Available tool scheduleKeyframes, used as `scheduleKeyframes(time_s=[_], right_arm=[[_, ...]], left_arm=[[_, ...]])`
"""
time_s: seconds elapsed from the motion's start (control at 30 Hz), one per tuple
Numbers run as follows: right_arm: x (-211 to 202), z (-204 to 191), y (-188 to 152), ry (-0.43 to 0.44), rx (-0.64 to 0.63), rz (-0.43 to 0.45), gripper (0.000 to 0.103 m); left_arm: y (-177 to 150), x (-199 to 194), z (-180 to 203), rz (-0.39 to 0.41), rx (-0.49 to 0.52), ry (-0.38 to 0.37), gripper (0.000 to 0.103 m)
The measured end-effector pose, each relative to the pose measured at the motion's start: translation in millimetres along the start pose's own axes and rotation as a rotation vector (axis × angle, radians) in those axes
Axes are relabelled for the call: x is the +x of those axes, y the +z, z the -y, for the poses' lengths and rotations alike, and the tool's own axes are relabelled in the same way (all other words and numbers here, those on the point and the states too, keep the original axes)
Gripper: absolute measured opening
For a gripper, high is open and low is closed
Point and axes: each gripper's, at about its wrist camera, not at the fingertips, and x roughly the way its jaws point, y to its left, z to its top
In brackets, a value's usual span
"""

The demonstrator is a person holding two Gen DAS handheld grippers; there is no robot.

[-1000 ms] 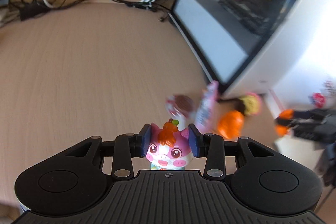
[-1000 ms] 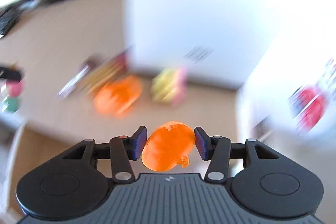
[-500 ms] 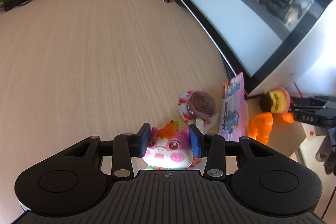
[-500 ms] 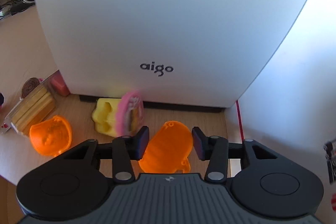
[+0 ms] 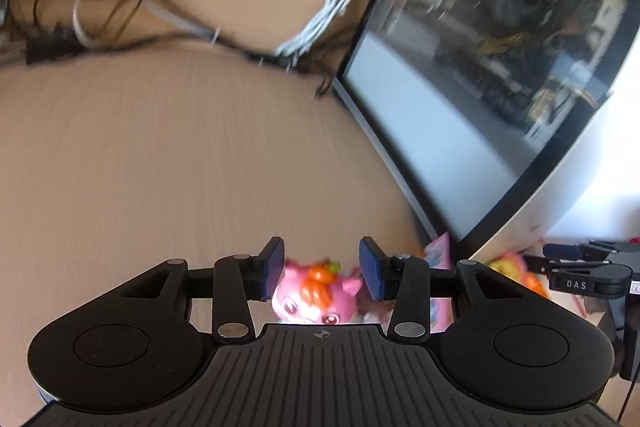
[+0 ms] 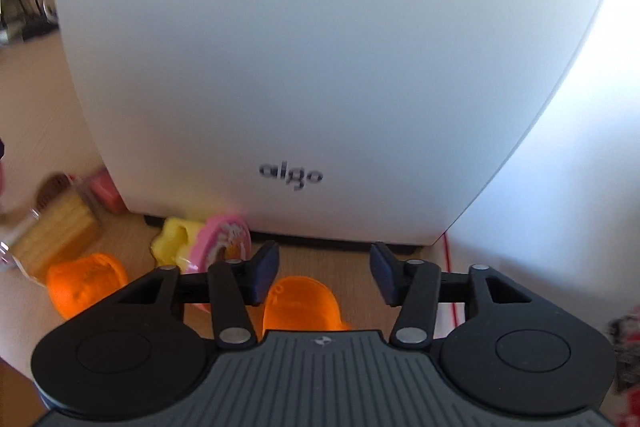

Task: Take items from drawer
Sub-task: 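Carry the pink pig to the desk with the left tool while the right tool carries the orange pumpkin cup, then reach into the drawer and grasp the hawthorn snack bag with the left tool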

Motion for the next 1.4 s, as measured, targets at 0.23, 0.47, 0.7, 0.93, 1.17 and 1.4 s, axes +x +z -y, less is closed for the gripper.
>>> scheduleKeyframes(time_s=[0.23,0.47,0.7,0.93,1.17,1.4], right_arm=[[-60.8,16.2,-11.5,0.1,0.134,0.041,0.068],[-104.0,-20.3,-44.5,0.13,0.143,0.005,0.069],[-95.8,-31.4,-116.6,0.106,0.17,-0.061,0.069],[-107.3,-40.9,-148.3,0.101,0.193,-0.118,0.069],[-102.0,-43.1,-169.7,0.126,0.212,-0.204,0.069],[-54.5,-59.0,-183.3,0.231,0.228,-0.394,0.07]], left_arm=[[-7.3,-43.1,43.3,-0.043,0.156,-0.138,0.045],[-76.4,-53.5,85.9,-0.258,0.339,-0.272,0.045],[-160.0,-27.8,111.6,-0.559,0.43,-0.282,0.045],[-221.7,15.9,129.3,-0.764,0.507,-0.11,0.045],[-253.9,36.4,139.7,-0.841,0.599,-0.031,0.043],[-255.5,34.2,131.6,-0.833,0.567,-0.02,0.04]])
